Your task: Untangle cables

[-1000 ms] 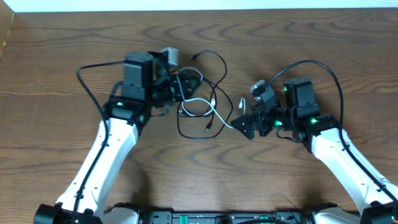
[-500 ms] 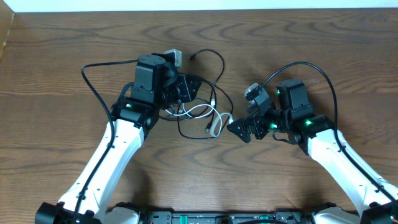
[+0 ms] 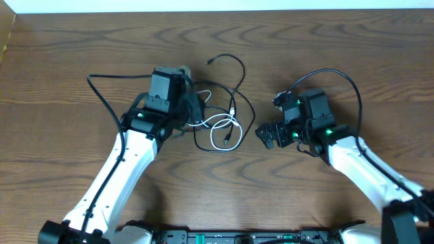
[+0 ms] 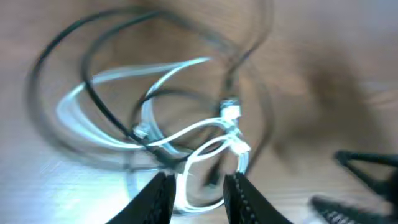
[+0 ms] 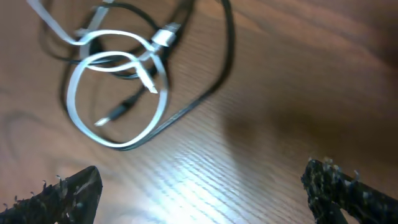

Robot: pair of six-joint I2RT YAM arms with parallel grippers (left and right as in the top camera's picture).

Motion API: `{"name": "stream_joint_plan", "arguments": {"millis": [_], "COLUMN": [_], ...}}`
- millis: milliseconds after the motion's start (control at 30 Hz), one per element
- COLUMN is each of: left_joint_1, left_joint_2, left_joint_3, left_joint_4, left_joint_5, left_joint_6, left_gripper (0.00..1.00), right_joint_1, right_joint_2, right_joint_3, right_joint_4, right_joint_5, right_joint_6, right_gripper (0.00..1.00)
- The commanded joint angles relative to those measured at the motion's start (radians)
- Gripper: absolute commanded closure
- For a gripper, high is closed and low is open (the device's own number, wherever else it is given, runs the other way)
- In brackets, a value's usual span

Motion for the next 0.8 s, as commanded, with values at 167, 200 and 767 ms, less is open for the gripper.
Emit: {"name": "stream_joint_plan", "arguments": {"millis": [167, 200, 767], "left_joint_1": [0.0, -0.003, -0.032], "left_joint_2": [-0.014, -0.014, 0.054], "left_joint_3": [0.007, 0.007, 0.007], "left_joint_4": [-0.239, -0.253, 0.044], "left_joint_5": [-0.296, -0.335, -0.47], "left_joint_6": [-0.054, -0.072, 0.054], "left_gripper": [0.7, 0.7, 0.65], "right_joint_1": [0.013, 0.017, 0.102], "right_joint_2": [0.113, 0.121, 0.159], "right_joint_3": [-0.01, -0.01, -0.01], "right_joint_4": [0.071, 0.078, 0.118], "right_joint_5": [0.047, 0.048, 0.141], "right_joint_6": [0.178, 0.178, 0.178], "right_gripper": [0.01, 0.01, 0.01]}}
